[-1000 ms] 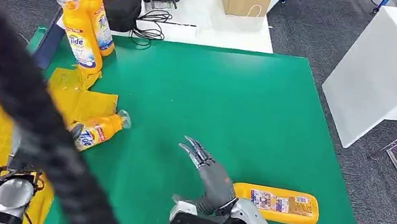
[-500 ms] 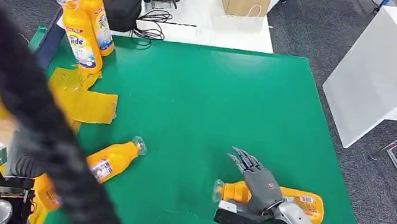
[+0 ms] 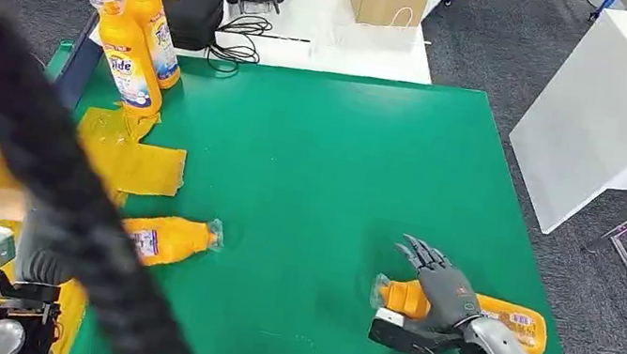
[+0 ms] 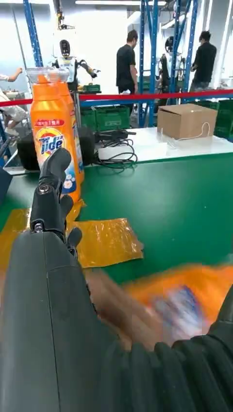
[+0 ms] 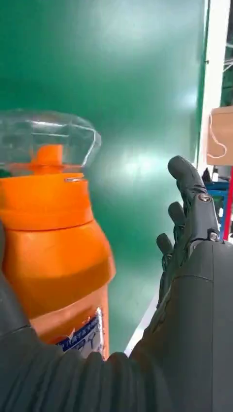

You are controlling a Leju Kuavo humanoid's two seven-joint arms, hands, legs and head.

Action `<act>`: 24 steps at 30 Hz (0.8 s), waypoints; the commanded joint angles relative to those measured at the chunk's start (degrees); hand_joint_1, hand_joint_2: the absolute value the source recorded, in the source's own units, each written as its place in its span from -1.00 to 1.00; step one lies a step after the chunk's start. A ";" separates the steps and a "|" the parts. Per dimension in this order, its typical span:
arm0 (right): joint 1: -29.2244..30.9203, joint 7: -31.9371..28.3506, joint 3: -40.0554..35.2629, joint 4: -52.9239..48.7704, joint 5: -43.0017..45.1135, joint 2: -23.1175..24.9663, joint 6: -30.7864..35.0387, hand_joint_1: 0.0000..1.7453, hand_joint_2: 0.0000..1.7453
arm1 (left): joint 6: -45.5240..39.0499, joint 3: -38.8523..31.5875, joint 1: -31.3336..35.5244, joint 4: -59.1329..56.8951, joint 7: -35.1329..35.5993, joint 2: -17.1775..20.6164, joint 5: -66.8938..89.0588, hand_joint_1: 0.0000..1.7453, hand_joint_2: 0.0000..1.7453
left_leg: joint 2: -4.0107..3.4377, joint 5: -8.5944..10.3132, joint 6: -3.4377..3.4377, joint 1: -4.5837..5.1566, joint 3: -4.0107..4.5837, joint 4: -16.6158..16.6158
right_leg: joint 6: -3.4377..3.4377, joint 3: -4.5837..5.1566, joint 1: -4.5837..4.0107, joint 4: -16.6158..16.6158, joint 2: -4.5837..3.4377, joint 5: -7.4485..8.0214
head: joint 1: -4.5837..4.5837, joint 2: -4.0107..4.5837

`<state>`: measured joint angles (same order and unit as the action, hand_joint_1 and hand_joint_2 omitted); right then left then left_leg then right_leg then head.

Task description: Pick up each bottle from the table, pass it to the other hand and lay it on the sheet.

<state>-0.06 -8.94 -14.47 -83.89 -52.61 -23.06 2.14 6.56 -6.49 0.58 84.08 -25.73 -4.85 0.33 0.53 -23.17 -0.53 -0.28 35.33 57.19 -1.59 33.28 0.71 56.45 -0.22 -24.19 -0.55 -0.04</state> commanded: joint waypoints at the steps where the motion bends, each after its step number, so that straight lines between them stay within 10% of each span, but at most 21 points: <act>1: 0.00 -2.68 1.49 -0.77 4.69 -2.35 -2.42 -1.00 1.00 | -0.33 -0.45 0.23 -2.10 0.06 -1.09 -0.14 -1.00 1.00 | -0.03 -0.12 0.00 -0.02 -0.18 0.02 | 0.03 -0.22 -0.04 -0.04 0.04 -0.10 | 0.00 0.00; 24: -2.71 -2.33 2.18 -4.16 6.96 -4.45 -4.47 -1.00 1.00 | -0.54 -0.82 -0.52 -1.80 -0.07 -1.18 -0.23 -1.00 1.00 | -0.03 -0.10 0.00 -0.03 -0.16 -0.01 | 0.04 -0.19 -0.04 -0.06 0.03 -0.08 | 0.02 0.00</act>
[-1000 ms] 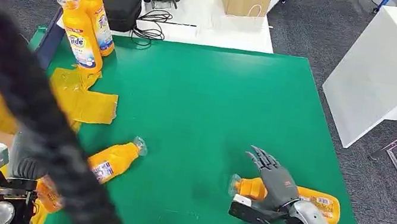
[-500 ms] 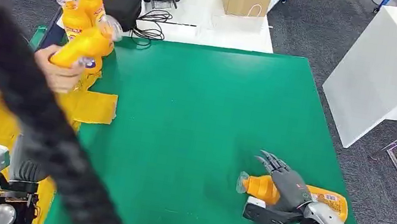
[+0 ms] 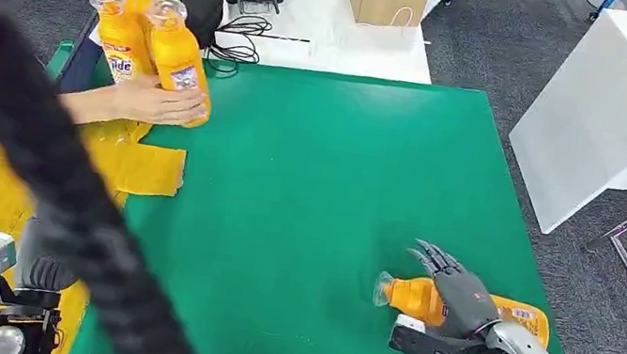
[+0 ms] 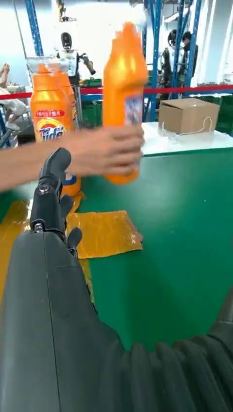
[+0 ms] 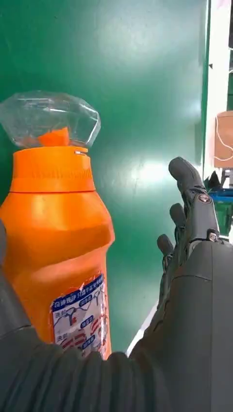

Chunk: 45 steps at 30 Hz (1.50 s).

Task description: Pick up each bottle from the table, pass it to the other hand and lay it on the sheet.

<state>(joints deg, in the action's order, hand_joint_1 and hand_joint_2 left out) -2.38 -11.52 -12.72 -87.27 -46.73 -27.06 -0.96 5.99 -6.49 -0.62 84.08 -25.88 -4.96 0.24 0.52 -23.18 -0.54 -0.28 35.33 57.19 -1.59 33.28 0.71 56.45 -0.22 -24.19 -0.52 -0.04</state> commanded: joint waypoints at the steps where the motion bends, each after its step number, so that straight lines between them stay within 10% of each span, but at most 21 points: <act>1: -1.18 0.33 0.65 -1.56 1.87 -1.18 -1.75 -1.00 1.00 | -0.06 -0.92 0.56 -1.79 -0.04 -1.10 -0.16 -1.00 1.00 | -0.01 -0.07 0.01 -0.01 -0.13 -0.01 | 0.03 -0.15 -0.02 -0.04 0.03 -0.07 | 0.00 0.00; 17: -7.36 7.29 7.95 1.31 -2.10 -7.22 -2.32 -1.00 1.00 | 0.04 -0.29 0.98 -2.49 0.17 -1.58 -0.12 -1.00 1.00 | 0.16 -0.09 -0.06 0.01 -0.13 -0.02 | 0.01 -0.20 0.01 -0.08 0.18 -0.08 | 0.00 0.00; 36: -4.76 13.57 10.64 9.66 -12.09 -2.80 -0.80 -1.00 1.00 | -0.30 0.71 1.01 -1.41 0.85 -1.37 -0.43 -1.00 1.00 | -0.02 -0.13 -0.06 -0.05 -0.21 -0.04 | 0.04 -0.27 -0.06 -0.16 0.03 -0.04 | 0.00 0.00; 38: -3.97 14.58 10.36 10.92 -14.05 -1.91 -0.20 -0.56 1.00 | -0.31 0.82 0.98 -1.28 1.06 -1.48 -0.39 -1.00 1.00 | -0.02 -0.14 -0.05 -0.08 -0.26 -0.04 | 0.05 -0.33 -0.09 -0.18 0.04 -0.05 | 0.00 0.00; 39: -3.97 14.58 10.08 10.98 -14.16 -1.54 -0.20 0.50 1.00 | -0.31 0.90 0.98 -1.26 1.08 -1.56 -0.38 -1.00 1.00 | -0.04 -0.11 -0.05 -0.08 -0.20 -0.04 | 0.04 -0.25 -0.09 -0.17 0.01 -0.01 | -0.02 0.00; 45: -2.63 14.57 9.26 12.34 -15.81 -0.46 0.01 0.66 1.00 | -0.29 1.30 0.86 -0.81 1.32 -1.48 -0.31 -1.00 1.00 | -0.08 -0.11 -0.05 -0.10 -0.23 -0.02 | 0.05 -0.27 -0.11 -0.16 -0.02 0.00 | 0.00 0.00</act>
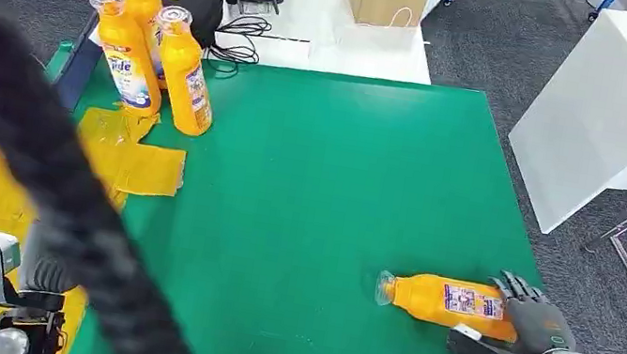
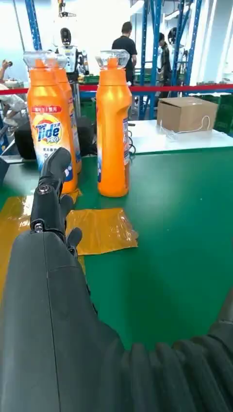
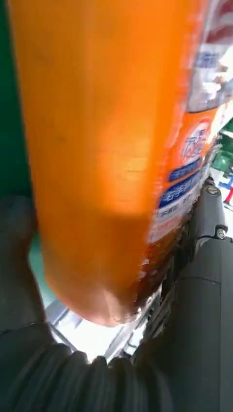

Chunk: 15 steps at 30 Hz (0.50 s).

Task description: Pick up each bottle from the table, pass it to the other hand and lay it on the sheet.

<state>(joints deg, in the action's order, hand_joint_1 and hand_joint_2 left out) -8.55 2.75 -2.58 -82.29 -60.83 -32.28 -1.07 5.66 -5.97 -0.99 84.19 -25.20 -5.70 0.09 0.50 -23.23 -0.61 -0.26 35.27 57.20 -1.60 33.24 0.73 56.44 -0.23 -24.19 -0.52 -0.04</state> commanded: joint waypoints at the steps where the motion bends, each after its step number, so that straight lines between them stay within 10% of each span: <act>1: 3.80 0.22 -1.04 7.67 -1.97 4.86 0.13 0.64 1.00 | 0.06 0.84 1.31 -1.01 0.66 -0.73 -0.15 -1.00 1.00 | -0.03 -0.03 0.02 -0.07 -0.16 -0.05 | 0.04 -0.20 -0.07 -0.11 0.01 0.00 | 0.00 0.00; 7: 7.07 -1.58 -2.51 8.19 -3.76 10.17 5.57 1.00 1.00 | 0.04 1.21 0.98 -0.48 1.07 -1.02 -0.15 -1.00 1.00 | -0.11 -0.04 0.03 -0.10 -0.28 -0.06 | 0.04 -0.29 -0.11 -0.15 -0.06 0.04 | 0.00 0.00; 15: 8.88 -3.33 -2.96 6.45 -3.33 15.05 11.02 1.00 1.00 | 0.22 1.67 0.41 0.45 1.73 -1.07 0.02 -1.00 1.00 | -0.19 -0.04 0.03 -0.10 -0.29 -0.06 | 0.05 -0.26 -0.13 -0.11 -0.16 0.04 | 0.00 0.00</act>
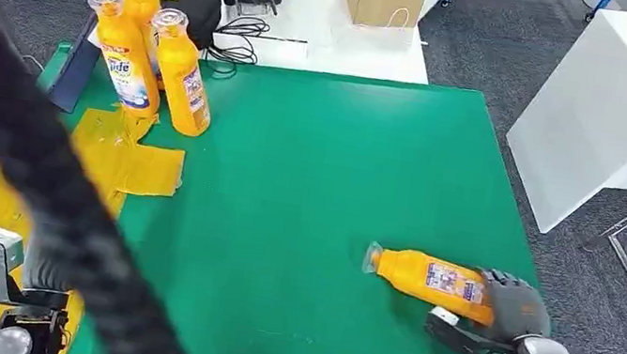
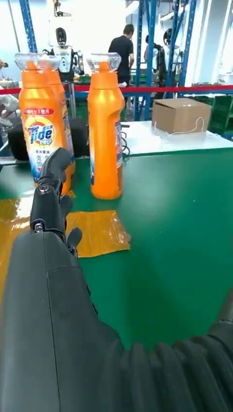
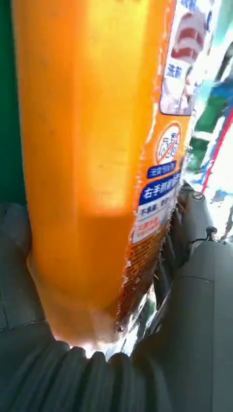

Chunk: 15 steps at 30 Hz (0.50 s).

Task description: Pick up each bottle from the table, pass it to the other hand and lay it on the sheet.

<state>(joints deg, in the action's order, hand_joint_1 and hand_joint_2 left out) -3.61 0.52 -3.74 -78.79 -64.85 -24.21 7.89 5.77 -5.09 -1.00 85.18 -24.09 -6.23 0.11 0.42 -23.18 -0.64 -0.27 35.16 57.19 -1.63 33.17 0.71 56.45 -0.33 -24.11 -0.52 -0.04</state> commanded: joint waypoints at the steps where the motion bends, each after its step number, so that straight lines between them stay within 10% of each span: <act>1: 4.02 -1.06 -1.96 2.88 0.65 7.26 1.95 1.00 1.00 | 0.12 0.84 0.39 -0.55 0.61 -0.59 0.00 -1.00 1.00 | -0.09 -0.10 0.03 -0.09 -0.19 -0.03 | 0.08 -0.21 -0.10 -0.11 -0.03 -0.06 | 0.02 0.00; 15: 11.32 -13.90 -5.09 1.42 21.66 25.17 14.95 0.96 1.00 | 7.92 15.57 3.12 -7.70 3.55 2.42 0.86 -1.00 1.00 | -0.19 -0.06 0.06 -0.08 -0.08 -0.05 | 0.07 -0.07 -0.10 -0.05 -0.13 -0.02 | 0.00 0.00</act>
<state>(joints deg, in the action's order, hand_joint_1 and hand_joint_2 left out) 2.19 -9.71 -5.27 -80.00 -49.52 -9.26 22.54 12.90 0.90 -1.04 84.17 -20.79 -6.16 1.38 0.47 -23.15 -0.64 -0.28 35.30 57.18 -1.66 33.28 0.69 56.47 -0.26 -24.13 -0.53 -0.04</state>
